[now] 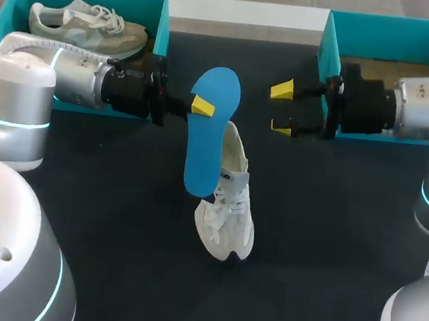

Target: Take the shoe out of the shoebox, open the shoe tongue, remove and reinsert the insole, then place the shoe into the shoebox

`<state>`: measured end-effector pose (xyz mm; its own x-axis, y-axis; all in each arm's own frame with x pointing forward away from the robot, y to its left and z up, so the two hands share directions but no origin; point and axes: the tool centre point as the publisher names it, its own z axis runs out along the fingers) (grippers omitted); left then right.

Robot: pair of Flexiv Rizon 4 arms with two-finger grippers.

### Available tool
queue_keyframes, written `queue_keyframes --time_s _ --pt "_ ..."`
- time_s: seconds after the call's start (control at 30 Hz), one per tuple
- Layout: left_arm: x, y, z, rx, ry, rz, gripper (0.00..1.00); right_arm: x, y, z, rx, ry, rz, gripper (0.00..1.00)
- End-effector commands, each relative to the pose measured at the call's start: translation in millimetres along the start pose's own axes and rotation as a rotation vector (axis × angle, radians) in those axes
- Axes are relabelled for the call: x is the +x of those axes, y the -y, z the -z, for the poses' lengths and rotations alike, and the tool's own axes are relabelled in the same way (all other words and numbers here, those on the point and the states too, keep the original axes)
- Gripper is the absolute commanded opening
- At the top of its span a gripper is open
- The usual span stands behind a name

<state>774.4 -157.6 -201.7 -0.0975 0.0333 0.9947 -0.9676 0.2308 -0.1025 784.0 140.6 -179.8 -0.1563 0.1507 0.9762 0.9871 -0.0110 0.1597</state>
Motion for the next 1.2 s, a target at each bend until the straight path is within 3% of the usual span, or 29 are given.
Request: queue_keyframes --time_s 0.03,0.43,0.6,0.87,1.1,1.2 --pt "-0.2 0 0 -0.001 0.001 0.000 0.00 -3.4 -2.1 -3 -0.004 -0.028 -0.005 1.00" --pt "-0.2 0 0 -0.009 -0.006 -0.041 0.00 -3.4 -2.1 -3 -0.004 -0.028 -0.005 1.00" --pt "6.1 -4 1 -0.048 -0.014 -0.370 0.00 -3.4 -2.1 -3 -0.004 -0.028 -0.005 1.00" --pt "10.1 1 8 -0.059 0.143 -1.010 0.00 -3.4 -2.1 -3 -0.004 -0.028 -0.005 1.00" --pt "13.0 8 15 0.066 0.092 -1.363 0.00 -3.4 -2.1 -3 -0.004 -0.028 -0.005 1.00" --pt "17.9 11 18 0.074 0.107 -1.511 0.00 -3.4 -2.1 -3 -0.004 -0.028 -0.005 1.00"
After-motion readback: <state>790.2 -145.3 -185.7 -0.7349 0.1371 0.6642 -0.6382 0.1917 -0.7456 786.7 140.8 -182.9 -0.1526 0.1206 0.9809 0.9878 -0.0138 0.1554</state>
